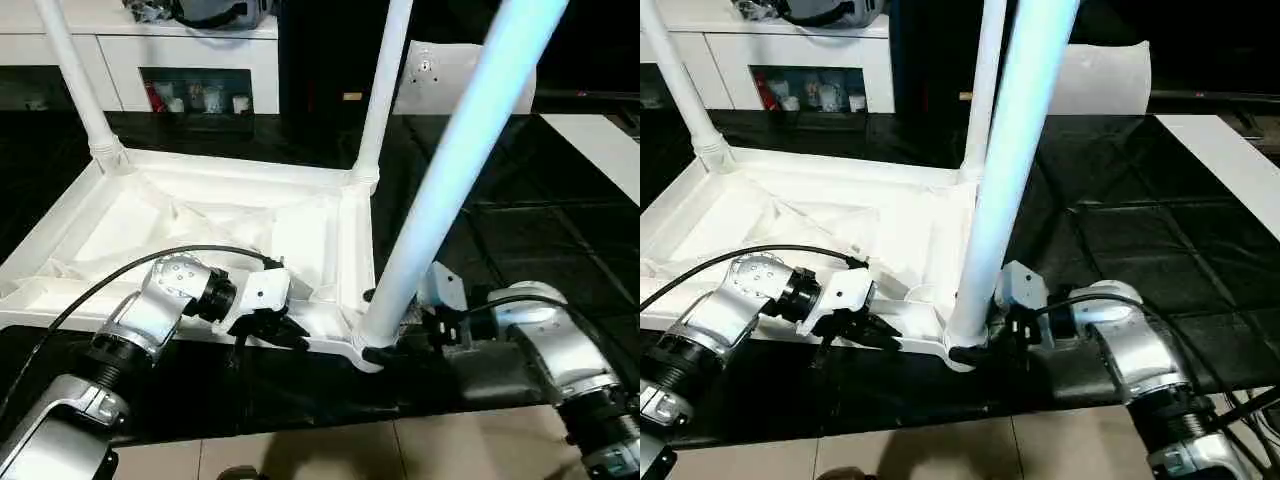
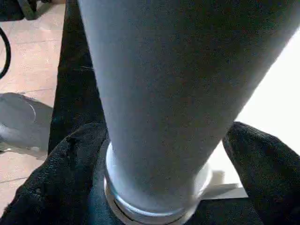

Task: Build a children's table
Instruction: Rotate leg to tighten

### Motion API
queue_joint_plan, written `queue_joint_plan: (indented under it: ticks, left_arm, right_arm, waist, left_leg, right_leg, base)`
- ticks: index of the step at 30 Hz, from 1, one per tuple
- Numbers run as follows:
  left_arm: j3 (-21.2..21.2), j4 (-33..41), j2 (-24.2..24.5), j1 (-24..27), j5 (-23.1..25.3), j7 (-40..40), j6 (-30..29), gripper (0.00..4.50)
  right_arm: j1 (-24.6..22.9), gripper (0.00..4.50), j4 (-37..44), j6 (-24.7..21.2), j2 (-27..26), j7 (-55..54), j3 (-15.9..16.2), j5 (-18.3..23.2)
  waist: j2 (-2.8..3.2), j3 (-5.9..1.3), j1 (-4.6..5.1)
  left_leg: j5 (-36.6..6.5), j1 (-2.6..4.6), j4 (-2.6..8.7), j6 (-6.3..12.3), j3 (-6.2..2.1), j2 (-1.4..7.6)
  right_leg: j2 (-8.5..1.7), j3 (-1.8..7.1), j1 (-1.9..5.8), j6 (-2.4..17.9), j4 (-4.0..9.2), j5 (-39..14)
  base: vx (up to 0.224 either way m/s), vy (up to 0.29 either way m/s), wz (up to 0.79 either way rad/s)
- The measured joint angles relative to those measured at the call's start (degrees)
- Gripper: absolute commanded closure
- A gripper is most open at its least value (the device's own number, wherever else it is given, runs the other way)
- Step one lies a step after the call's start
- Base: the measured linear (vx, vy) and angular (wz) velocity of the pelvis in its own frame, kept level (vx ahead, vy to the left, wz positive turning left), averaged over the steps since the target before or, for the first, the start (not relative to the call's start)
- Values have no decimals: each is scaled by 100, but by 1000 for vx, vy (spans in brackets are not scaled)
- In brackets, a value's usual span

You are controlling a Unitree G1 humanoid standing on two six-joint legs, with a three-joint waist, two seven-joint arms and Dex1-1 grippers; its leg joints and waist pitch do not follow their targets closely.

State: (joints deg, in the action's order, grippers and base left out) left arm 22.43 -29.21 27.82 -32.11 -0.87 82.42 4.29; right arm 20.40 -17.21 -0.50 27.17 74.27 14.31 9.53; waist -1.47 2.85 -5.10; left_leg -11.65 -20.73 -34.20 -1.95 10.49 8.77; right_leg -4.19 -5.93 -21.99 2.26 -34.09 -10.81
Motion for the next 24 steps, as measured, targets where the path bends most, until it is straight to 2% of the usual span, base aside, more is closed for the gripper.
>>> queue_joint_plan:
  ticks: [2, 9, 12, 16, 24]
  left_arm:
    - [2, -7, -3, 0, 1, 0, 0, 450]
    - [3, -32, -14, -6, 2, 0, 2, 450]
    - [4, -32, -14, -5, -1, 16, 2, 450]
    - [7, -32, -12, -6, 3, 50, 5, 450]
    - [11, -32, -12, -6, 2, 60, 5, 450]
  right_arm:
    - [2, 18, -11, -14, -6, 39, 15, 9]
    - [17, 98, -95, -132, -6, 185, 57, 142]
    - [28, 109, -95, -150, -4, 188, 51, 161]
    - [30, 147, -94, -171, -4, 226, 51, 206]
    - [18, 176, -93, -213, -2, 235, 48, 226]
  waist:
    - [0, 0, -1]
    - [-1, -1, -2]
    - [-2, -1, -4]
    - [-2, -2, -6]
    - [-2, -2, -9]
  left_leg:
    - [0, 1, 0, 0, 0, 0]
    - [0, 2, -3, 0, 0, 0]
    - [0, 2, -3, 0, 0, 0]
    - [0, 2, -4, 0, 0, 0]
    - [0, 6, -6, 0, 0, 0]
  right_leg:
    - [0, 0, 0, 0, -2, 0]
    - [0, 0, 0, 0, -4, 0]
    - [0, 0, 1, 0, -4, 0]
    - [0, 0, 1, 0, -4, 0]
    - [-1, 0, 4, 1, -5, 0]
  base:
    - [0, 0, 0]
    - [0, 0, 0]
    - [0, 0, 0]
    - [0, 0, 0]
    - [0, 0, 0]
